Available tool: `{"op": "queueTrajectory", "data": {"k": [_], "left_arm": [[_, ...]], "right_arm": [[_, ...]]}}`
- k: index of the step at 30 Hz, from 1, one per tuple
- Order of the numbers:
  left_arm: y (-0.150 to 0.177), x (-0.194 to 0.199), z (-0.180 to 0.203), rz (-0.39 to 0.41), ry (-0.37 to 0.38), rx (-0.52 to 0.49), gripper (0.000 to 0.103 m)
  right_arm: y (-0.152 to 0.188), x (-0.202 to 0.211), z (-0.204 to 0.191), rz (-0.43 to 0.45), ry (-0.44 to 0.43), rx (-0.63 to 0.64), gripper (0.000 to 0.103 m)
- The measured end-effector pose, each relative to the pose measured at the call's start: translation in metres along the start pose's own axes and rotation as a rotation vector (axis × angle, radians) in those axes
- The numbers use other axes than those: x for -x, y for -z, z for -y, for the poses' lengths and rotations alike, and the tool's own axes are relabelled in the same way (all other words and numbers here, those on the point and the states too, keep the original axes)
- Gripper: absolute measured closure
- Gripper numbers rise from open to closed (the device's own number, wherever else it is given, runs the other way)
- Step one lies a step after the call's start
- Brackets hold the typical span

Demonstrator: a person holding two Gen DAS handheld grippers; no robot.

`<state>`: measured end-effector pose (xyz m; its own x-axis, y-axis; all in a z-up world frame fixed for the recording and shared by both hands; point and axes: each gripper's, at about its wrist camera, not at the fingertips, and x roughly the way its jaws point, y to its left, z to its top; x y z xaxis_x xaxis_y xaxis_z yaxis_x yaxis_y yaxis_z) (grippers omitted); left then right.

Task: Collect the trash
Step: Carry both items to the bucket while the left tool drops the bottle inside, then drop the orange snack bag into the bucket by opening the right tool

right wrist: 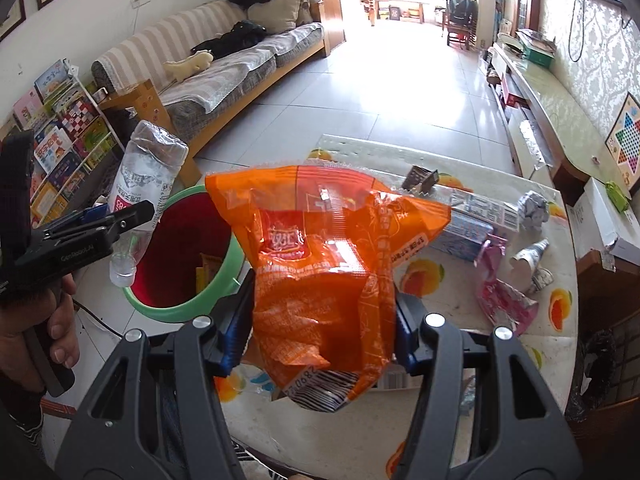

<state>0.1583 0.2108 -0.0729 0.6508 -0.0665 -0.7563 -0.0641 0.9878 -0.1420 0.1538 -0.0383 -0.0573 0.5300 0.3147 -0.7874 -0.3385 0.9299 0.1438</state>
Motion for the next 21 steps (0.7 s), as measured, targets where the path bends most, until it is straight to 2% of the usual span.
{"op": "queueTrajectory", "data": {"k": [7, 12, 14, 16, 19, 21], "left_arm": [[0.004, -0.013, -0.039, -0.031, -0.049, 0.061, 0.044], [0.013, -0.024, -0.057, -0.071, -0.053, 0.08, 0.042], [0.015, -0.026, -0.064, -0.074, -0.056, 0.087, 0.033], [0.017, -0.024, -0.069, -0.069, -0.061, 0.093, 0.032], [0.02, -0.017, -0.079, -0.047, -0.08, 0.113, 0.022], [0.022, -0.012, -0.086, -0.042, -0.083, 0.126, 0.022]], "right_arm": [[-0.02, -0.022, -0.049, -0.011, -0.048, 0.062, 0.047], [-0.028, -0.034, -0.074, -0.017, -0.075, 0.088, 0.047], [-0.03, -0.039, -0.082, -0.02, -0.082, 0.097, 0.047], [-0.031, -0.042, -0.089, -0.022, -0.087, 0.106, 0.047], [-0.033, -0.049, -0.096, -0.031, -0.093, 0.119, 0.047], [-0.034, -0.054, -0.101, -0.037, -0.095, 0.129, 0.047]]}}
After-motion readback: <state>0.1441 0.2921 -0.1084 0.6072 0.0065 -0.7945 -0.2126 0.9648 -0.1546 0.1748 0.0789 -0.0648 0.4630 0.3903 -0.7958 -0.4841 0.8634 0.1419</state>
